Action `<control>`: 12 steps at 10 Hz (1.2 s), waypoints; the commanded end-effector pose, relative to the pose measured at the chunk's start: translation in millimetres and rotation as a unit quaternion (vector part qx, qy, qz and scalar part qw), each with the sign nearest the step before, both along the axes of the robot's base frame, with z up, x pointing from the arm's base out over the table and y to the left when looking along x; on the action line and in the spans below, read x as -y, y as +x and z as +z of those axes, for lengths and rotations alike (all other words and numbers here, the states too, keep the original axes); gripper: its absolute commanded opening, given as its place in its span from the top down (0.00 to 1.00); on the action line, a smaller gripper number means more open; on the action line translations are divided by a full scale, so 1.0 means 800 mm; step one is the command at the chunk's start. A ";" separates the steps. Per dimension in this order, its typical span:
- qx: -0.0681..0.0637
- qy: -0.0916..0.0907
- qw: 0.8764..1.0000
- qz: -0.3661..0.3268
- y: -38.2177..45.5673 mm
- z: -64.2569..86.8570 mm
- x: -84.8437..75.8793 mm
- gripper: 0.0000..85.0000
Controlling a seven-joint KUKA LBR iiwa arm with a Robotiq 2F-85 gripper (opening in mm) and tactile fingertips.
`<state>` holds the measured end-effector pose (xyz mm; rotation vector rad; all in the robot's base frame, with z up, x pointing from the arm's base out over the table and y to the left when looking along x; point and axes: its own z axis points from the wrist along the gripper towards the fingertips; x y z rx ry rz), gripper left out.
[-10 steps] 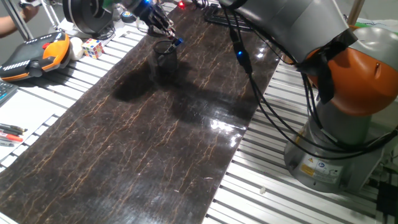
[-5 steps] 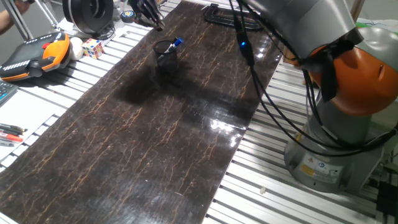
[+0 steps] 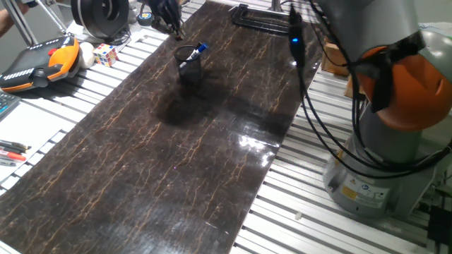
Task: Put the pen into the pen holder
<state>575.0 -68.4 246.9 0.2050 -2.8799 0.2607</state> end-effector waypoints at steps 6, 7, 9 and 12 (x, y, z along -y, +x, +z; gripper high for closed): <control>0.051 0.016 0.998 -0.025 -0.021 -0.012 -0.025 0.99; 0.053 0.017 0.998 -0.022 -0.022 -0.012 -0.026 0.99; 0.060 0.015 0.998 -0.015 -0.023 -0.015 -0.028 0.99; 0.062 0.019 0.998 -0.014 -0.023 -0.020 -0.030 0.99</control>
